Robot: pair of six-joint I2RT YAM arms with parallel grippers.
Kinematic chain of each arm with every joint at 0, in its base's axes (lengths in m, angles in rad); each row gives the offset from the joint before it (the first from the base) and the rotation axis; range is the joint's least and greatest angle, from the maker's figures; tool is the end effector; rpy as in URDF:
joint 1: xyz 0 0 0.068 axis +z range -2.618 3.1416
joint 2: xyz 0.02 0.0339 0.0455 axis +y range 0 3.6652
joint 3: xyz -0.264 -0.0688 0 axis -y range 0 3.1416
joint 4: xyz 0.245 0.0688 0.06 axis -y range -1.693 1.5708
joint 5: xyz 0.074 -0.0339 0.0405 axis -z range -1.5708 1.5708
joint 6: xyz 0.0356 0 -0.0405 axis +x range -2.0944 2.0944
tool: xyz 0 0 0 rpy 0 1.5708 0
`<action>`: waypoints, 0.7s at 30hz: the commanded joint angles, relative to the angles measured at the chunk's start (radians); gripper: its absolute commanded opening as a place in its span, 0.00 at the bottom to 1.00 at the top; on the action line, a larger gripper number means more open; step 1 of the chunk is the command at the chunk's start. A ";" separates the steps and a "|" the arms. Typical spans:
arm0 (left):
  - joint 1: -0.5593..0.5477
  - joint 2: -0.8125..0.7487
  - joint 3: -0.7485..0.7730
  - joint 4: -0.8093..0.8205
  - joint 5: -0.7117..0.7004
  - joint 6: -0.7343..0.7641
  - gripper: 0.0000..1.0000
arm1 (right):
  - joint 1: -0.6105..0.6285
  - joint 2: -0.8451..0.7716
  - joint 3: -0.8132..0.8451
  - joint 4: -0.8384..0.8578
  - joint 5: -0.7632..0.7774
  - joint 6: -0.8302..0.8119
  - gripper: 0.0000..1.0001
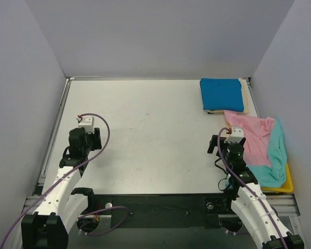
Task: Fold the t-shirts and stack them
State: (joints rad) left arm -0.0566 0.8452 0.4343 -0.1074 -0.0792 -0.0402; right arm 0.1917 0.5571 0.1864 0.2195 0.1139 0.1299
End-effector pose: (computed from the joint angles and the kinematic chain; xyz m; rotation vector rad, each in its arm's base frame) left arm 0.1884 -0.0079 0.2139 -0.0309 2.0872 0.0239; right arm 0.1521 0.0254 0.2038 0.0311 1.7227 0.1399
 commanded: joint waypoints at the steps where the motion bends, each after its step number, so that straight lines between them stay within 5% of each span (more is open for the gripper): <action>1: 0.008 -0.015 0.026 0.029 0.036 -0.013 0.65 | 0.009 0.018 -0.002 0.020 0.026 0.000 0.89; 4: 0.008 -0.014 0.061 -0.030 0.079 0.036 0.71 | 0.009 0.026 0.036 -0.003 0.001 0.016 0.88; 6: 0.006 -0.015 0.092 -0.101 0.130 0.098 0.87 | 0.009 0.023 0.080 -0.032 -0.017 0.019 0.88; 10: 0.003 -0.014 0.138 -0.187 0.268 0.194 0.89 | 0.009 0.049 0.238 -0.144 -0.034 -0.002 0.88; 13: 0.006 -0.009 0.187 -0.192 0.380 0.047 0.90 | -0.001 0.127 0.468 -0.363 0.113 0.006 0.92; 17: 0.018 -0.040 0.127 -0.089 0.649 -0.116 0.91 | -0.187 0.288 0.744 -0.669 0.257 0.134 0.97; 21: 0.015 -0.070 0.086 -0.101 0.567 -0.072 0.91 | -0.455 0.300 0.789 -0.775 0.250 0.191 1.00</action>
State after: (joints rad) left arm -0.0456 0.8162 0.5499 -0.2501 0.4294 -0.0826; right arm -0.1032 0.8532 0.9577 -0.3138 0.2775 0.2371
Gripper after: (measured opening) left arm 0.910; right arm 0.996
